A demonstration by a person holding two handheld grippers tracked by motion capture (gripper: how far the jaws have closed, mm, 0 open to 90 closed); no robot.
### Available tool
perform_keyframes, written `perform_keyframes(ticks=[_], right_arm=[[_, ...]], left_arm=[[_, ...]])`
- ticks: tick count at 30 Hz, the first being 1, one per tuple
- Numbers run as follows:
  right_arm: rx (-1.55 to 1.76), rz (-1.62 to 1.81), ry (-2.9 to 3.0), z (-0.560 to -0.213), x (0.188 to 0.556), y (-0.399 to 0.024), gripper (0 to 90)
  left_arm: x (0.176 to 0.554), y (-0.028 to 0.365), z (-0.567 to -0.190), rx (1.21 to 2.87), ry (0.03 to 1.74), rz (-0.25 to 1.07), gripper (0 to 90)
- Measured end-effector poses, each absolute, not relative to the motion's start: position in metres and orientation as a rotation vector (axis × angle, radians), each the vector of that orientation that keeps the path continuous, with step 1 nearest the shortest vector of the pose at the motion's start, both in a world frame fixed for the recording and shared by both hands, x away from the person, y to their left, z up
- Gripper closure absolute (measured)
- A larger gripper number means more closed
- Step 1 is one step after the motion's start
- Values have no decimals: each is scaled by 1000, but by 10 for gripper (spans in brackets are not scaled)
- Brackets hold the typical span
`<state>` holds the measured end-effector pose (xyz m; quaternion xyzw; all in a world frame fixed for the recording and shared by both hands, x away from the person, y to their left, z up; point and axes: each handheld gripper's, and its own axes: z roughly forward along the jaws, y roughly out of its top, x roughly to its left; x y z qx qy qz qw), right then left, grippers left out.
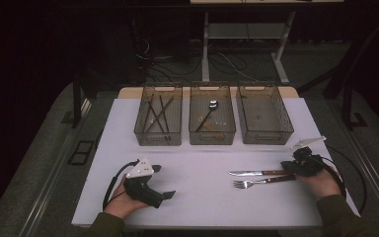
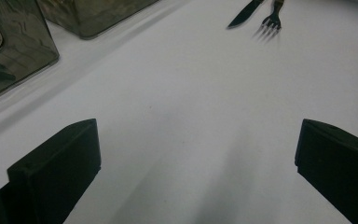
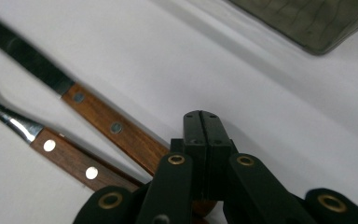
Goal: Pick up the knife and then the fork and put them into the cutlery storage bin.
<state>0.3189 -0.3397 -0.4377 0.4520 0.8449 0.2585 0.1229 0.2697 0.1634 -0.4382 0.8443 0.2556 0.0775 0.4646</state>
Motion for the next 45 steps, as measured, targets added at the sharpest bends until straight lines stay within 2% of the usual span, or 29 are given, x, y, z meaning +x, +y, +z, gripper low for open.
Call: perform_keyframes(ticks=[20, 26, 29, 45], right_arm=[[1237, 772, 2545, -431, 295, -334, 897], [1131, 981, 2549, -422, 299, -325, 734], [1061, 994, 2590, -424, 303, -313, 712], [901, 881, 2698, -441, 315, -290, 724]], left_arm=[[269, 163, -438, 2068, 627, 188, 0], [269, 163, -437, 2067, 629, 185, 0], [269, 163, -438, 2065, 630, 184, 0], [269, 162, -438, 2065, 626, 181, 0]])
